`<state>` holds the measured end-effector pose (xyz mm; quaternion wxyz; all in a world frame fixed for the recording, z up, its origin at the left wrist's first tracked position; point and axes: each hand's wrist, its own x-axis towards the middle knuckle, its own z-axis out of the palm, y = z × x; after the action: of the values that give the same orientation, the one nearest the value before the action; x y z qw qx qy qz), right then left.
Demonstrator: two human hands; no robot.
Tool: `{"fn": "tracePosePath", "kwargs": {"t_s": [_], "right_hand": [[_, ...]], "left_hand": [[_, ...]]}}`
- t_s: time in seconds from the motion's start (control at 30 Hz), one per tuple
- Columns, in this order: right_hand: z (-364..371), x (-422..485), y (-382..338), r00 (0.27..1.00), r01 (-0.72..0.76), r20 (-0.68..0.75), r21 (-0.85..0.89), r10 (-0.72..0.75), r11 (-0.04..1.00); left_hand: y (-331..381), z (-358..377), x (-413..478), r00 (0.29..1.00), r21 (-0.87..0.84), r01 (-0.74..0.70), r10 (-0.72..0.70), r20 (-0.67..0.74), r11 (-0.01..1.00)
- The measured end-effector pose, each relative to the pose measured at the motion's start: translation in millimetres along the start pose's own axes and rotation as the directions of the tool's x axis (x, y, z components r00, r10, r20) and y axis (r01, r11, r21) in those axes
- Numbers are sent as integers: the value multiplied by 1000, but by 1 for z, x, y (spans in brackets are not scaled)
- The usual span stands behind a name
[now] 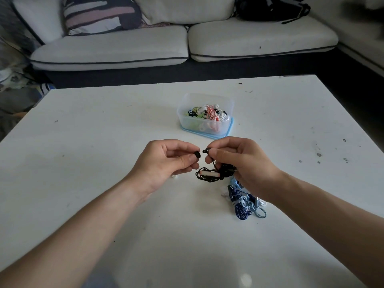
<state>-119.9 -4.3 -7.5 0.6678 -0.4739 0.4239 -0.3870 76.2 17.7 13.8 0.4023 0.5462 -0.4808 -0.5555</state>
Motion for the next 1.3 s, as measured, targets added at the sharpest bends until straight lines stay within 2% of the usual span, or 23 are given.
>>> {"fn": "tracePosePath", "kwargs": {"t_s": [0.4, 0.6, 0.9, 1.3], "right_hand": [[0, -2, -1, 1000, -30, -7, -67, 30, 997], [-1, -1, 0, 1000, -8, 11, -54, 9, 998], [-5, -1, 0, 992, 69, 115, -170, -50, 983], [-5, -1, 0, 991, 104, 105, -215, -82, 971]], "left_hand": [[0, 3, -1, 1000, 7, 3, -3, 23, 1000], [1, 4, -1, 999, 24, 4, -5, 37, 1000], [2, 1, -2, 996, 39, 26, -29, 89, 999], [1, 3, -2, 996, 28, 52, -54, 71, 998]]}}
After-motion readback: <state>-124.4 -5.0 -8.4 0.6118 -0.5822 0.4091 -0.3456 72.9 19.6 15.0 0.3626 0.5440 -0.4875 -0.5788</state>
